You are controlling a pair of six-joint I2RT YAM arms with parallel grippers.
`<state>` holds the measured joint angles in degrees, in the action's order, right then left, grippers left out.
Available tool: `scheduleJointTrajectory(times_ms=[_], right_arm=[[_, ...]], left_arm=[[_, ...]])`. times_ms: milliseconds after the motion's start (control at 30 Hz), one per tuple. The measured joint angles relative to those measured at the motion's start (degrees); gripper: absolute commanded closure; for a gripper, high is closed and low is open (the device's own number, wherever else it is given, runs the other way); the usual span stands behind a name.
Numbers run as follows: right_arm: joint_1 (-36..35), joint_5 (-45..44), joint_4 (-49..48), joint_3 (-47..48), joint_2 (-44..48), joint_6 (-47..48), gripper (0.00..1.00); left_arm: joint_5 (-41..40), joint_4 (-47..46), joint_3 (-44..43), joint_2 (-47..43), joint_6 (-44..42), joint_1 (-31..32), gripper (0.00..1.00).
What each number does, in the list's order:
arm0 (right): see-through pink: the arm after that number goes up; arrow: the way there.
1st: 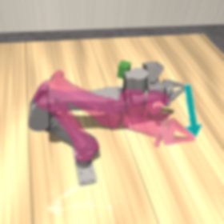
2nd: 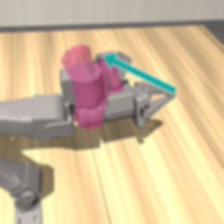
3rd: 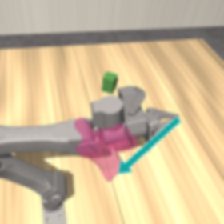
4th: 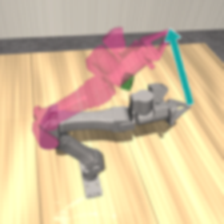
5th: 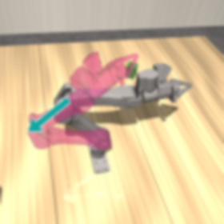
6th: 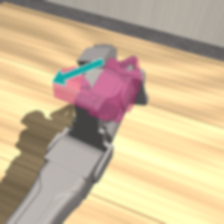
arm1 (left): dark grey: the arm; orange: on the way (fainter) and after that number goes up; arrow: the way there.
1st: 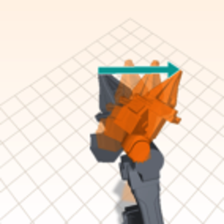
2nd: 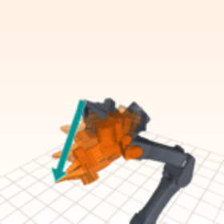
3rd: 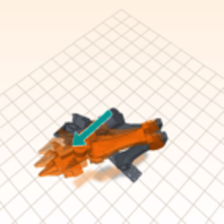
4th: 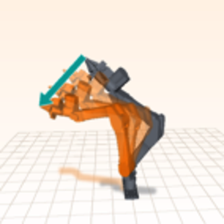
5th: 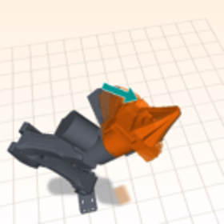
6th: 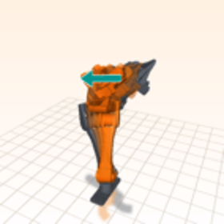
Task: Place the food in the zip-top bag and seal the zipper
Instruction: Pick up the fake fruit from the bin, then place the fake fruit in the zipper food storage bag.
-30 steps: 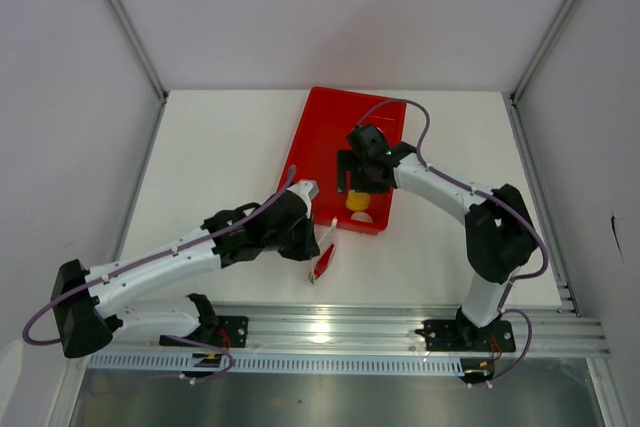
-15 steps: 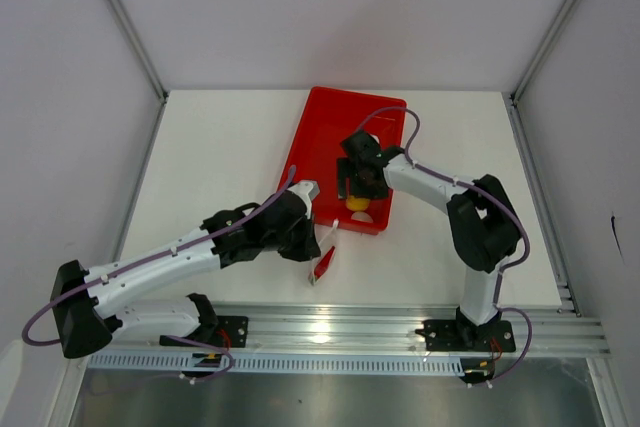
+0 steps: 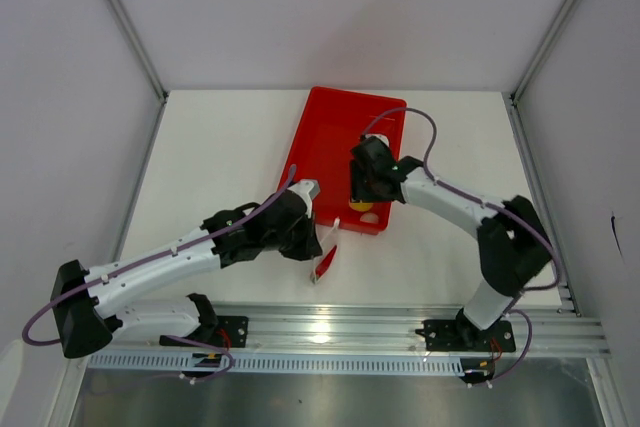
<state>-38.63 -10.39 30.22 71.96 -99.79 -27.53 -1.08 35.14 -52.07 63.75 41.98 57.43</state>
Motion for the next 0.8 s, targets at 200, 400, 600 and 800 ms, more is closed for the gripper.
scheduleJointTrajectory(times_ms=[200, 400, 600, 800], right_arm=[[-4.31, -0.52, -0.52, -5.95, 21.38, -0.52, 0.90], [-11.37, 4.02, -4.87, -14.69, 41.38, -3.37, 0.95], [-17.44, 9.09, -8.76, -22.60, 46.49, -6.38, 0.95], [-23.30, 12.13, -14.27, -28.22, 46.53, -6.45, 0.95]], left_arm=[[0.94, -0.28, 0.00, 0.02, -0.02, 0.00, 1.00], [2.25, -1.20, 0.00, 1.22, 0.00, 0.00, 0.99], [4.09, -2.71, 0.00, 2.84, 0.02, 0.00, 0.99], [5.92, -3.98, 0.00, 3.54, 0.02, 0.00, 0.99]])
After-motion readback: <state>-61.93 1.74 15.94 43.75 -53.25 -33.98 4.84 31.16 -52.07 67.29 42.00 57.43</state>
